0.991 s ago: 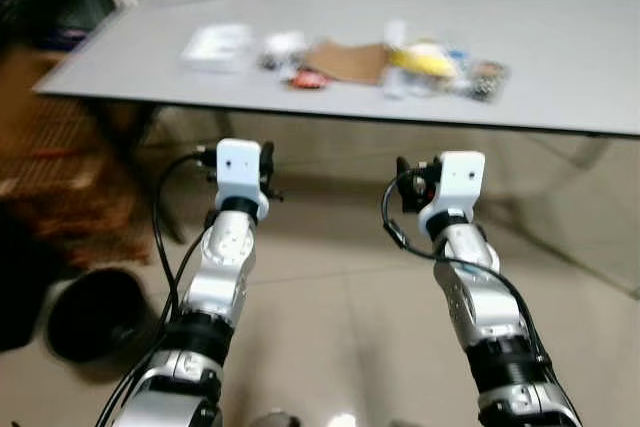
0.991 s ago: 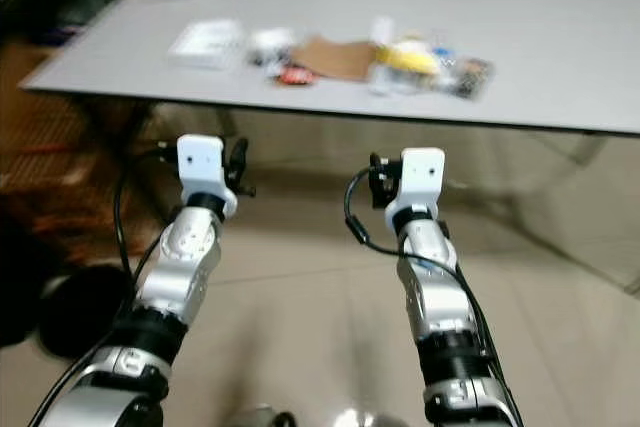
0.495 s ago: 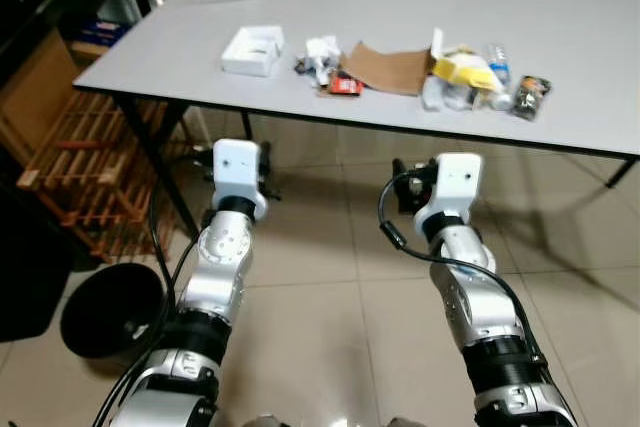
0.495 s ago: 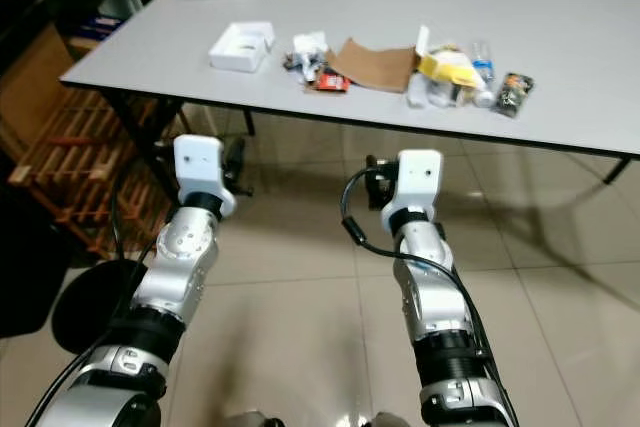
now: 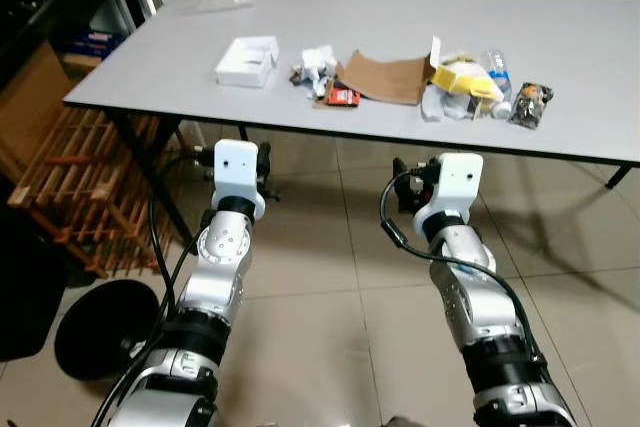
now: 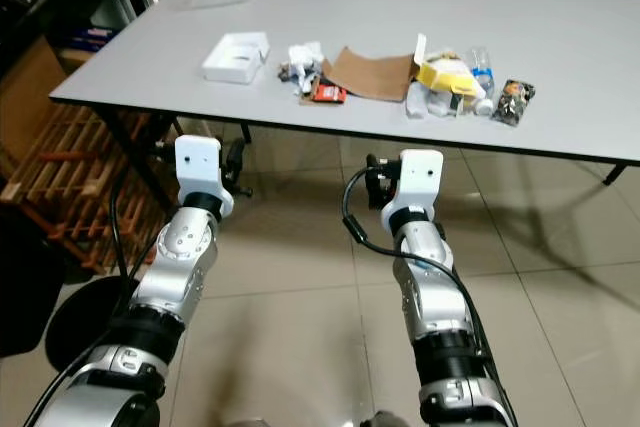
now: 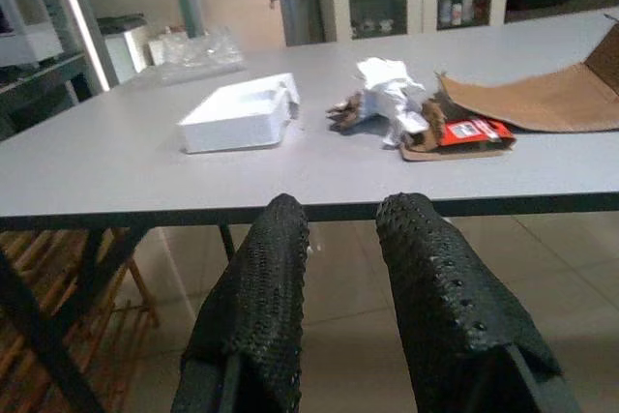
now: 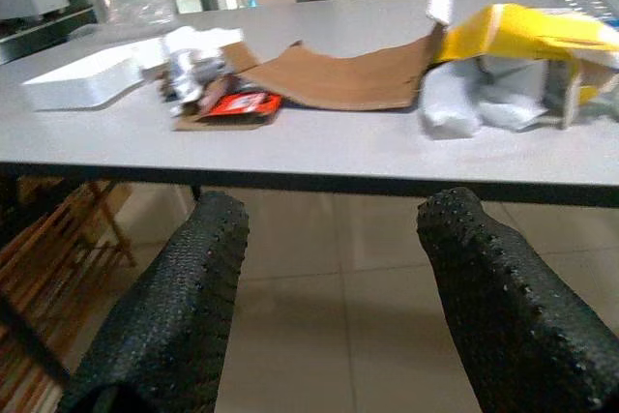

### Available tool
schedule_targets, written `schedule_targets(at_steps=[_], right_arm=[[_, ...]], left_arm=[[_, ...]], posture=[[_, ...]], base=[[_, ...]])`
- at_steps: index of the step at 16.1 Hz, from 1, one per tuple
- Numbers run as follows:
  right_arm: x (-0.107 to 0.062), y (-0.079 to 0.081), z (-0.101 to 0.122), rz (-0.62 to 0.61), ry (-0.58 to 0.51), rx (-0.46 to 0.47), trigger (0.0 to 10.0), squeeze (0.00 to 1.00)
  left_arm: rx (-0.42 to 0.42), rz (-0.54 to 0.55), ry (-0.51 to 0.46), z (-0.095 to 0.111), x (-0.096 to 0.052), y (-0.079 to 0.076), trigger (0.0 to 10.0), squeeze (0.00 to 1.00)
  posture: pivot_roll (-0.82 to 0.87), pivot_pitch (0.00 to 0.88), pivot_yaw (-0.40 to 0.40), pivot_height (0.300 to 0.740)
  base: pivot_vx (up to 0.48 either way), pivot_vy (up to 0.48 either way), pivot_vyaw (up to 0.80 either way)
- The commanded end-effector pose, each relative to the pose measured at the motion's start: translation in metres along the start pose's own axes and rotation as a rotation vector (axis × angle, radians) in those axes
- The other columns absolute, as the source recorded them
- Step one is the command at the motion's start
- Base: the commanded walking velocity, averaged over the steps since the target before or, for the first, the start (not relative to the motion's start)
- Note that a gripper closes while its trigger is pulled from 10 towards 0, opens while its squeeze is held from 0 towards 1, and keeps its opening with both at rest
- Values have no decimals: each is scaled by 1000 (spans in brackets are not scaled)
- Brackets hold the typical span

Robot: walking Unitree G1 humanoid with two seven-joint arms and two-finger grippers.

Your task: Picking trash to rubbish bin

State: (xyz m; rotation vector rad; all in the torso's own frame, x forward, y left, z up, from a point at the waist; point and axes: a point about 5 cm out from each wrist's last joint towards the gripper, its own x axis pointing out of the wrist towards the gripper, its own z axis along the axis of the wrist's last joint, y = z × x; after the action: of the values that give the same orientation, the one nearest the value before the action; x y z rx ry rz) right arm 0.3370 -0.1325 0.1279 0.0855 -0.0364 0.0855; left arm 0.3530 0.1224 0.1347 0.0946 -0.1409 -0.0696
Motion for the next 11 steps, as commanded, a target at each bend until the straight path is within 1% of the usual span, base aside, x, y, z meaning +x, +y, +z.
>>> schedule_targets(at_steps=[1,3,5,11], right_arm=[[0,-9,1,-26,-4,1,10000,0],[0,-8,1,-22,-5,-1,10000,0],[0,-7,1,-20,-6,-2,10000,0],[0,-7,1,-21,-5,-1,10000,0]], left_arm=[[8,-18,2,1,1,-8,10000,0],[23,-26,5,1,1,-9,10000,0],[18,-26,7,1,1,-10,10000,0],[22,-25,11,0,2,-9,10000,0]], posture=[[-46,91,48,740],[-47,86,49,740],[-48,85,50,740],[-45,92,49,740]], base=[[371,0,0],[313,-349,0],[270,-394,0],[279,-262,0]])
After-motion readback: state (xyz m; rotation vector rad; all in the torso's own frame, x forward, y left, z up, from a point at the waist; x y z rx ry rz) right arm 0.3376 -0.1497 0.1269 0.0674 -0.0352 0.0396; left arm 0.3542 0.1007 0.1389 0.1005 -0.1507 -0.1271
